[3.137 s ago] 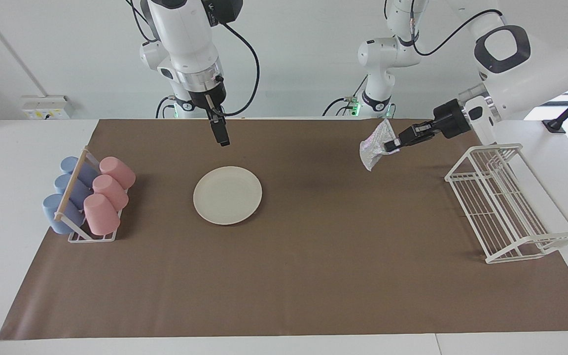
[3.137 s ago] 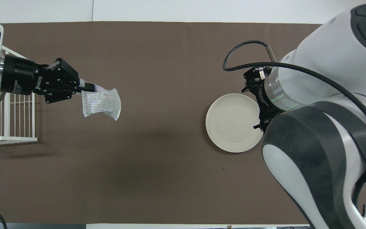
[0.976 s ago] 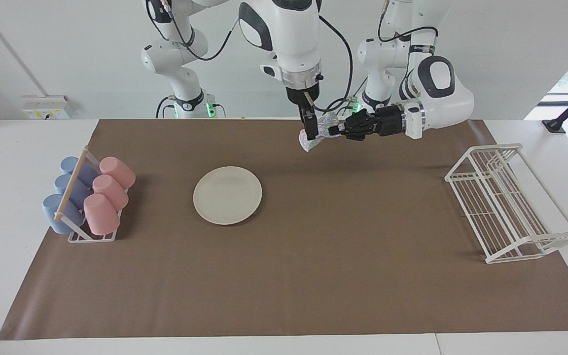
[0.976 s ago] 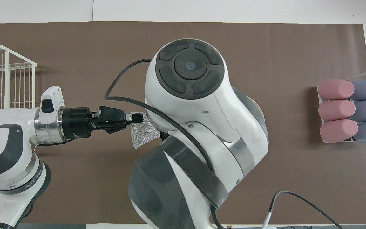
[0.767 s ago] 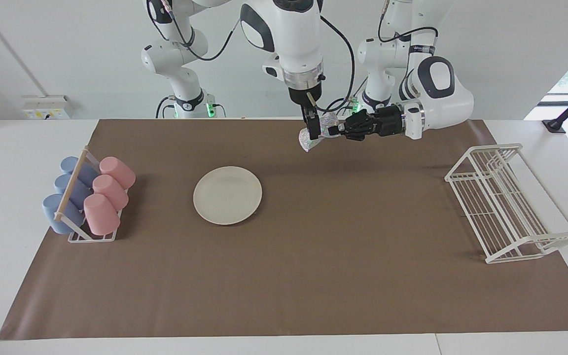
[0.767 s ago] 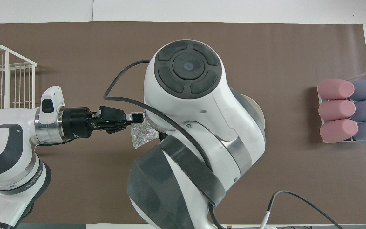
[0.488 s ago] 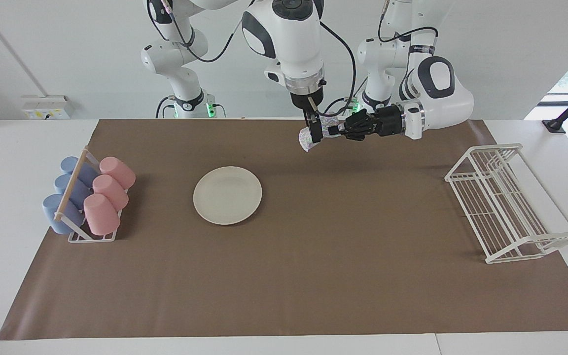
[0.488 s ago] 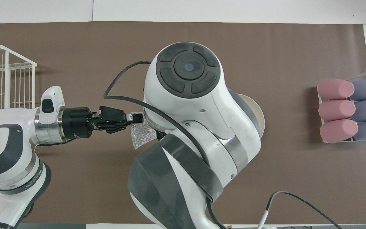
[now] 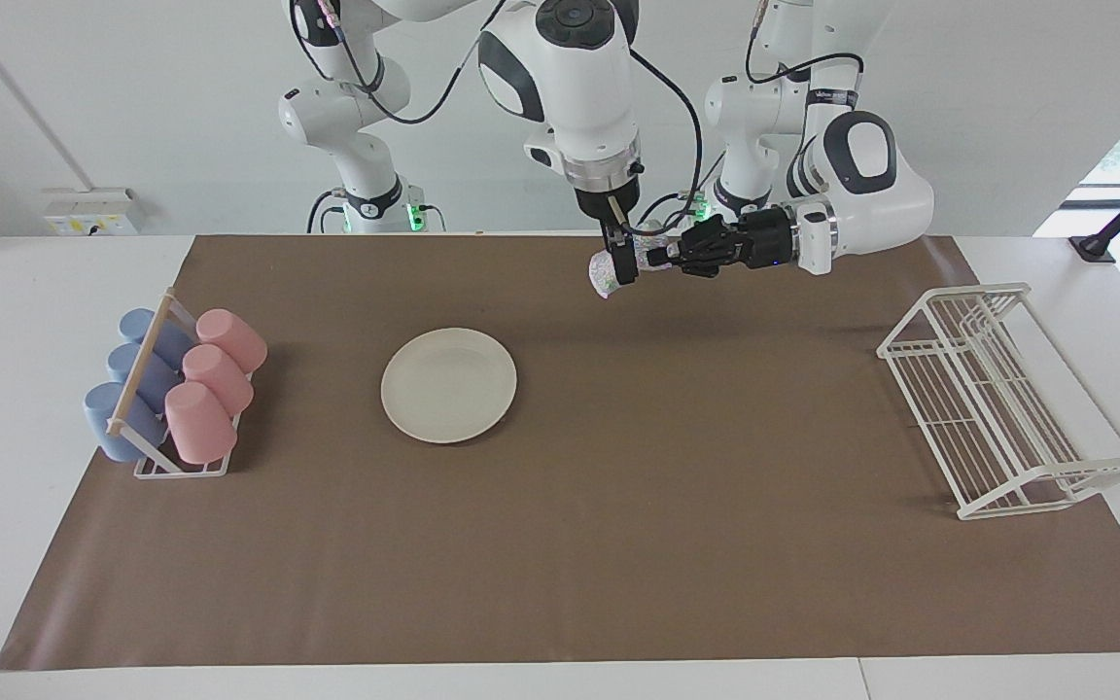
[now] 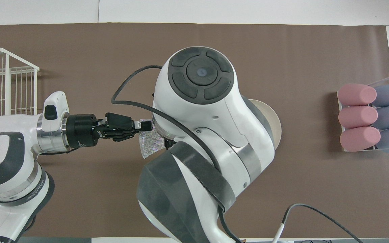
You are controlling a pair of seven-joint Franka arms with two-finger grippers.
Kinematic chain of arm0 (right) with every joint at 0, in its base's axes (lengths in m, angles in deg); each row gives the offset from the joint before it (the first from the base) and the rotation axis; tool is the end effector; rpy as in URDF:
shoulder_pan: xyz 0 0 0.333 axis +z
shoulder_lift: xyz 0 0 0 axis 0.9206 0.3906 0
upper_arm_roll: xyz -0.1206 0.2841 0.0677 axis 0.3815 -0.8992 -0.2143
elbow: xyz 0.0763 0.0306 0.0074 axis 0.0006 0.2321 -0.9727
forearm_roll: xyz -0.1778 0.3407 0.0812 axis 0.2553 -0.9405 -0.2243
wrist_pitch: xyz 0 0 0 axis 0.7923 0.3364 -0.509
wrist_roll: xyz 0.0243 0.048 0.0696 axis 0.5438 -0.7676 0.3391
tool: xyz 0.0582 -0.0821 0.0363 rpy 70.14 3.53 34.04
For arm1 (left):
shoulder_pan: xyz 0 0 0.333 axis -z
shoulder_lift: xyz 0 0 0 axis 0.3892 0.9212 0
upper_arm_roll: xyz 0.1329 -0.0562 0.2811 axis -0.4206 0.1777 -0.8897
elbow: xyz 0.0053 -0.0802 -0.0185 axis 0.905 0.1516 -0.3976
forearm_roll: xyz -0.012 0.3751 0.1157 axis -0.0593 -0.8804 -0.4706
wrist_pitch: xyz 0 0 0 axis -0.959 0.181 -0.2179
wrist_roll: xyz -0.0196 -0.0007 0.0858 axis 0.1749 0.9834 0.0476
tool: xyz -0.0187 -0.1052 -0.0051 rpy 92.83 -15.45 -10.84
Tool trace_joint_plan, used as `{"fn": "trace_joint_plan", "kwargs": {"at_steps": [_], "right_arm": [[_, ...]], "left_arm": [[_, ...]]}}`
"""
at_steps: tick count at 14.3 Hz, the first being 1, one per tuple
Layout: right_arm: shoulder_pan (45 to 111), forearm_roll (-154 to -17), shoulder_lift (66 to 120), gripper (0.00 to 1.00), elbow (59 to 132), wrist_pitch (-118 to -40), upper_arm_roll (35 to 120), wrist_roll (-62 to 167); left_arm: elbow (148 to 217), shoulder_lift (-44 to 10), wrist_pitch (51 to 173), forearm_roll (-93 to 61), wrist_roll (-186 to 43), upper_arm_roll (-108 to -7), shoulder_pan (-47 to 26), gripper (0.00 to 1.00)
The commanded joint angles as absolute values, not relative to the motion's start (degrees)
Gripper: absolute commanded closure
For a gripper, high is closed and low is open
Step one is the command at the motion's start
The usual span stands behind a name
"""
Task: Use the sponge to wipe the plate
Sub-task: 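Rub the plate against the sponge held by the left gripper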
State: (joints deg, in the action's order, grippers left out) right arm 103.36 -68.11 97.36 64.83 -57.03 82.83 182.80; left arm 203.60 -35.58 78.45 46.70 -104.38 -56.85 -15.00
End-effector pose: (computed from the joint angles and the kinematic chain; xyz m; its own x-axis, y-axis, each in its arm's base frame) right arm 0.5108 0.4263 0.5712 0.0837 -0.9697 -0.2297 -0.9912 -0.1047 0.0809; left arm 0.4718 -0.1810 0.4622 0.9733 0.0351 -0.2269 0.2296 -0.1694 0.9584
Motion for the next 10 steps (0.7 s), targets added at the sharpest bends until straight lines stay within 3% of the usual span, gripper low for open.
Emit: {"fn": "trace_joint_plan", "kwargs": {"at_steps": [1, 10], "right_arm": [[103.2, -70.1, 95.1, 0.00, 68.4, -58.8, 82.7, 184.3], [103.3, -70.2, 95.0, 0.00, 68.5, -58.9, 82.7, 185.2]], "left_arm": [[204.4, -35.8, 77.0, 48.0, -105.7, -57.4, -14.9, 1.00], [204.4, -35.8, 77.1, 48.0, -105.7, -57.5, -14.9, 1.00]]}}
